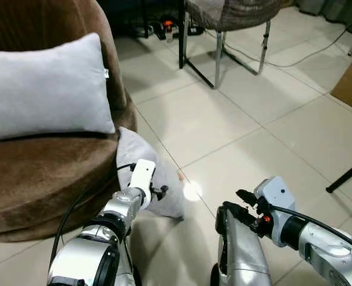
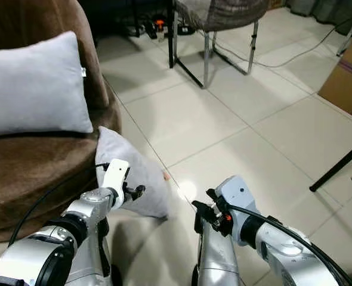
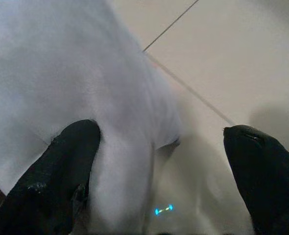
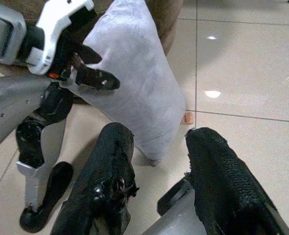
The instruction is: Move the pillow to the sofa from floor
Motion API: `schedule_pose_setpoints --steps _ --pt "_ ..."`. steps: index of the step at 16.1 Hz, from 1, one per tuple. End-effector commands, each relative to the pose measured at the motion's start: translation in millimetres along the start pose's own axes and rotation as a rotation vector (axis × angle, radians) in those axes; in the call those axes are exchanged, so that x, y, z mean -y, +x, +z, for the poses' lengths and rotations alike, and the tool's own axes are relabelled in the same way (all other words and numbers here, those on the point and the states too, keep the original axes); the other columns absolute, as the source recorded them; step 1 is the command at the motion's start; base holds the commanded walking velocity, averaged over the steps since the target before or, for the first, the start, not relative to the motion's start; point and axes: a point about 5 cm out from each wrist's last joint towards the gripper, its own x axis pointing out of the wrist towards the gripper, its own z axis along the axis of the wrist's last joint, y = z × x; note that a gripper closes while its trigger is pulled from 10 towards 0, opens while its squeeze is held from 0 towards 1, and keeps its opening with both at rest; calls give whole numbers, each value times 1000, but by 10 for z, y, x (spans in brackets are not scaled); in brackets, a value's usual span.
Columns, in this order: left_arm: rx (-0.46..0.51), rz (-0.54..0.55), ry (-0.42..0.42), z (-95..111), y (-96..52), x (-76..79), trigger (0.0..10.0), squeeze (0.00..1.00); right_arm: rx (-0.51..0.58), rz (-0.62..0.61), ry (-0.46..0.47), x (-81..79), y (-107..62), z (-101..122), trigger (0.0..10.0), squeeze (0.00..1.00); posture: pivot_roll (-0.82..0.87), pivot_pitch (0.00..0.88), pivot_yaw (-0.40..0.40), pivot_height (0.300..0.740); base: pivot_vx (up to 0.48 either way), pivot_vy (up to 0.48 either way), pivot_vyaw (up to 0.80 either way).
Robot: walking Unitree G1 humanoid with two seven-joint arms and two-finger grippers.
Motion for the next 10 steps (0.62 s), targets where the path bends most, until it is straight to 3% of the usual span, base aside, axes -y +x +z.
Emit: schedule_pose_setpoints --steps 1,6,8,10 --pt "-21 72 12 -53 -15 -95 10000 0 3 20 5 -40 -23 28 10000 0 -260 110 9 485 0 0 0" --pt "47 280 66 26 -68 -332 10000 0 12 37 18 -69 -11 55 10000 0 -247 100 -6 485 0 0 0" --pt "25 332 7 -28 -83 -382 10000 0 12 46 16 -74 -8 65 10000 0 -250 100 -11 485 0 0 0" --pt "-44 313 -121 -160 -83 -365 10000 0 7 53 9 -76 -12 66 10000 0 -253 98 -10 485 0 0 0"
